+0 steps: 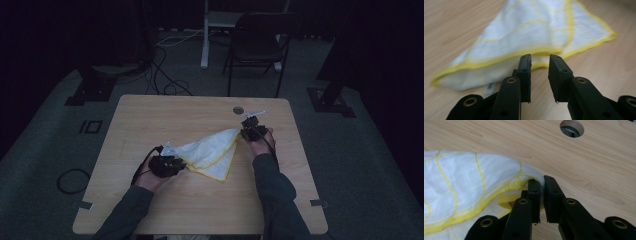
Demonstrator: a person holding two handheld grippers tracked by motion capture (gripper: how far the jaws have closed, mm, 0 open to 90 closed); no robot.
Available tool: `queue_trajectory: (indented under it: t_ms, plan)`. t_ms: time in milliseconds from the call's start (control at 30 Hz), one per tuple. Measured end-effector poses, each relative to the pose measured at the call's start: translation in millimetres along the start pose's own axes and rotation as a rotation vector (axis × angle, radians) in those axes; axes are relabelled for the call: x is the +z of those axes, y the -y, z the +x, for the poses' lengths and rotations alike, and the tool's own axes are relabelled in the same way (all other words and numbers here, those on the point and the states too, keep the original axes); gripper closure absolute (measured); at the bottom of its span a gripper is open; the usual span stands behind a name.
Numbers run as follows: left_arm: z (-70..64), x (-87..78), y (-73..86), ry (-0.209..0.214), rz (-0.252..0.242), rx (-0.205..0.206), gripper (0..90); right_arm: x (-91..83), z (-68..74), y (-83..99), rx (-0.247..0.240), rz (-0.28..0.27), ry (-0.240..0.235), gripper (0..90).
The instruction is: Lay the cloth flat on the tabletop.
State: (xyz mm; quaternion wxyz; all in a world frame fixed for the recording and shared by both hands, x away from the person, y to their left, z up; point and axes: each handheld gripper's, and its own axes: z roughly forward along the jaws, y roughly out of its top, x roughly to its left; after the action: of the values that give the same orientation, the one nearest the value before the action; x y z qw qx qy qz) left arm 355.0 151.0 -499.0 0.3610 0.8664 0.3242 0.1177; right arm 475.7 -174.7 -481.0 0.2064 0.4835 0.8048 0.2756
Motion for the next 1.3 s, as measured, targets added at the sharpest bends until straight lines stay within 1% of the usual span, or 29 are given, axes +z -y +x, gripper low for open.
queue_trajectory:
  t_ms: [67, 133, 200, 267, 367, 400, 467, 533, 600, 633, 700, 733, 767, 800, 867, 900, 967, 1033, 1067, 1133, 1233, 1300]
  plan:
    - [-6.5, 1.3, -4.9, 0.011, -0.011, 0.021, 72.3, 0.4, 1.0, -0.2, 0.000, -0.001, -0.002, 84.6]
    - [-11.7, 4.0, -10.6, 0.031, -0.021, 0.038, 72.0, 0.8, 1.6, -0.2, -0.003, -0.001, -0.002, 84.5]
    - [-17.2, 8.9, -16.4, 0.038, -0.018, 0.066, 71.3, 1.0, 1.6, -0.2, -0.002, -0.002, -0.005, 84.5]
    - [-21.1, 16.7, -21.3, 0.040, 0.000, 0.088, 70.0, 1.1, 1.4, 0.0, -0.002, -0.002, -0.008, 84.5]
    - [-24.6, 31.6, -26.2, 0.029, 0.037, 0.114, 67.2, 1.3, 1.8, 0.6, -0.003, -0.001, -0.009, 84.5]
    - [-25.6, 36.7, -27.3, 0.025, 0.041, 0.116, 66.3, 1.4, 2.0, 0.9, -0.005, 0.002, -0.009, 84.5]
    - [-26.9, 46.0, -30.0, 0.010, 0.060, 0.134, 63.6, 2.2, 2.6, 1.5, -0.005, 0.005, -0.012, 84.5]
    - [-27.2, 54.4, -32.1, -0.003, 0.080, 0.141, 61.0, 2.8, 2.9, 2.4, -0.009, 0.008, -0.012, 84.5]
    - [-26.5, 60.9, -34.0, -0.022, 0.107, 0.148, 61.5, 3.3, 3.0, 3.0, -0.006, 0.008, -0.013, 84.3]
    - [-25.5, 62.8, -35.2, -0.029, 0.118, 0.147, 66.7, 3.4, 2.6, 3.3, -0.009, 0.009, -0.013, 84.1]
    - [-21.9, 62.9, -39.0, -0.026, 0.113, 0.131, 81.9, 3.2, 2.0, 3.8, -0.010, 0.013, -0.014, 83.0]
    - [-19.1, 61.5, -41.6, -0.024, 0.103, 0.121, 84.8, 3.2, 1.5, 4.1, -0.011, 0.015, -0.017, 82.2]
    - [-15.8, 59.7, -44.6, -0.019, 0.090, 0.105, 85.9, 3.3, 1.3, 4.7, -0.012, 0.017, -0.018, 81.1]
    - [-12.0, 58.0, -47.4, -0.014, 0.078, 0.090, 86.3, 3.5, 1.1, 5.2, -0.015, 0.019, -0.018, 79.7]
    - [-4.1, 55.0, -53.0, -0.025, 0.058, 0.065, 86.7, 4.2, 1.9, 6.7, -0.021, 0.026, -0.013, 73.1]
    - [0.4, 53.5, -55.7, -0.025, 0.050, 0.051, 86.8, 4.7, 2.8, 7.5, -0.032, 0.032, -0.008, 69.3]
    - [9.4, 51.1, -60.4, -0.029, 0.028, 0.021, 87.0, 4.6, 5.5, 9.3, -0.049, 0.037, -0.005, 64.5]
    - [18.0, 49.1, -63.7, -0.033, -0.002, -0.017, 87.1, 2.1, 8.1, 10.8, -0.062, 0.028, -0.010, 61.9]
    - [22.1, 48.4, -65.2, -0.043, -0.006, -0.028, 87.0, 0.1, 9.9, 11.9, -0.068, 0.021, -0.013, 61.0]
    - [29.9, 47.9, -67.3, -0.055, -0.016, -0.048, 87.1, -4.6, 14.8, 15.0, -0.076, 0.007, -0.031, 60.4]
    - [40.0, 47.3, -68.8, -0.064, -0.027, -0.082, 87.2, -10.3, 25.4, 23.8, -0.103, -0.010, -0.077, 60.4]
    - [45.2, 47.1, -68.6, -0.070, -0.036, -0.102, 87.2, -12.0, 35.5, 31.7, -0.143, -0.018, -0.110, 59.8]
